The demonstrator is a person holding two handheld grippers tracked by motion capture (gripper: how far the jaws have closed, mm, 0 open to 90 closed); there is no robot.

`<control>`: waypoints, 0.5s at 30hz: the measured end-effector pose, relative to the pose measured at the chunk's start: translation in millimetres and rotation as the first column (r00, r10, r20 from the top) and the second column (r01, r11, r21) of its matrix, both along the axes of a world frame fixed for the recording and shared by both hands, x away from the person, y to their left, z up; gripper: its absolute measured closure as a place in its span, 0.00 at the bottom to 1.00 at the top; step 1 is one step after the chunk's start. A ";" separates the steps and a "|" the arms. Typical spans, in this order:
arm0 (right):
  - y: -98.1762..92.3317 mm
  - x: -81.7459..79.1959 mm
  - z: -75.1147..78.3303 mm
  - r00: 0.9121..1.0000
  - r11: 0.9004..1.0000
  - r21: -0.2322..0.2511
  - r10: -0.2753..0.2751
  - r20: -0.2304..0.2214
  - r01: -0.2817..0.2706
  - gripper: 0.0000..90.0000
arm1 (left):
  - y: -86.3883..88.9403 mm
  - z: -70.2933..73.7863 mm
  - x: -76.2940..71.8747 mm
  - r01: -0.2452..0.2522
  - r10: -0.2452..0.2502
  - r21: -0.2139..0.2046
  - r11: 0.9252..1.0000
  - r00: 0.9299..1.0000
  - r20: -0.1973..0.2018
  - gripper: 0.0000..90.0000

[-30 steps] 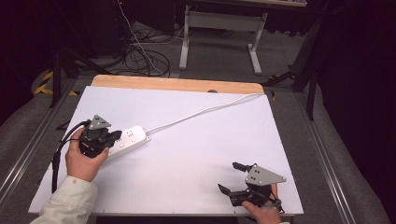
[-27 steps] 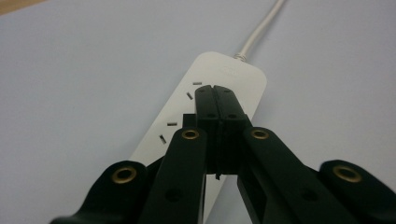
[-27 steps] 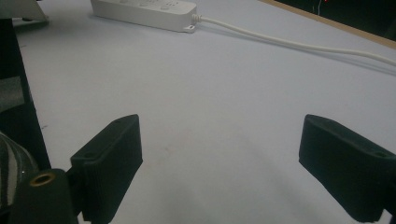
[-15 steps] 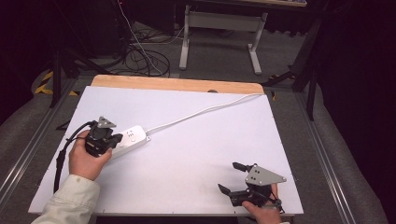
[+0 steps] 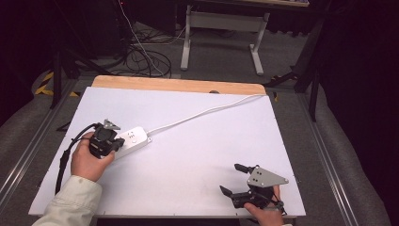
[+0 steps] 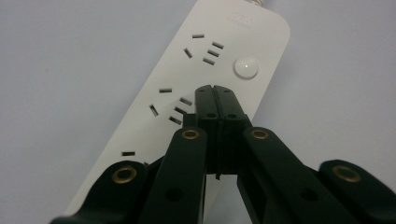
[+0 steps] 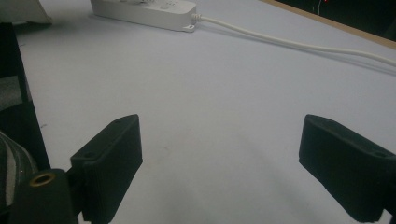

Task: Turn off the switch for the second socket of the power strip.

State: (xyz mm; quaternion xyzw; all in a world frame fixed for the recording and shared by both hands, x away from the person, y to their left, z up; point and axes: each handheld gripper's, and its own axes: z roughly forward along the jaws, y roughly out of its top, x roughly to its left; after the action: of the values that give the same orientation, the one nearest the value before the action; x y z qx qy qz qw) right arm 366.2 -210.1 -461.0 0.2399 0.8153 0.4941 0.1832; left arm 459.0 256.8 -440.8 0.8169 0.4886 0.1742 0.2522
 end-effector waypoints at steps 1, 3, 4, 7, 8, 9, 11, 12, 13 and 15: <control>0.0 0.0 0.0 1.000 1.000 0.000 0.000 0.000 0.000 0.15 | -0.1 -0.6 0.4 0.003 -0.003 0.002 1.000 1.000 -0.004 1.00; 0.0 -0.2 0.1 1.000 1.000 -0.001 0.000 0.000 0.000 0.15 | -0.6 -1.7 0.7 0.002 -0.002 0.005 1.000 1.000 -0.009 1.00; 0.0 -0.2 0.1 1.000 1.000 -0.002 0.000 0.000 0.000 0.15 | -0.4 -1.9 0.9 0.001 -0.001 0.004 1.000 1.000 -0.008 1.00; 0.1 -0.1 0.0 1.000 1.000 -0.001 0.001 0.000 -0.001 0.15 | 0.2 -1.9 1.2 0.000 0.000 0.008 1.000 1.000 -0.005 1.00; 0.3 -0.3 0.0 1.000 1.000 0.000 0.000 0.000 0.000 0.15 | 0.2 -2.0 1.2 0.001 -0.001 0.009 1.000 1.000 -0.005 1.00; 0.3 -0.3 0.0 1.000 1.000 -0.001 0.000 0.000 0.000 0.15 | 0.2 -2.1 1.3 0.003 -0.003 0.011 1.000 1.000 -0.006 1.00; 0.2 -0.4 0.1 1.000 1.000 0.000 -0.001 0.002 0.001 0.15 | -0.4 -2.7 0.8 -0.001 0.001 0.009 1.000 1.000 -0.010 1.00; 0.0 -0.4 0.2 1.000 1.000 -0.001 -0.001 0.003 0.001 0.15 | -0.5 -3.0 0.8 0.001 -0.001 0.014 1.000 1.000 -0.008 1.00; 0.2 -0.5 0.2 1.000 1.000 0.000 -0.001 0.002 0.001 0.15 | -1.0 -3.5 0.7 0.002 -0.002 0.015 1.000 1.000 -0.007 1.00; 0.3 -0.5 0.2 1.000 1.000 0.000 -0.001 0.001 0.001 0.15 | -2.1 -4.3 0.4 0.001 -0.001 0.021 1.000 1.000 0.000 1.00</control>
State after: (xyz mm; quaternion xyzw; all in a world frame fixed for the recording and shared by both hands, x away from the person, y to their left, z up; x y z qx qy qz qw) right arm 365.7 -209.8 -460.9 0.2400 0.8151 0.4943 0.1837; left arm 459.4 254.6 -445.1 0.8197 0.4863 0.1793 0.2437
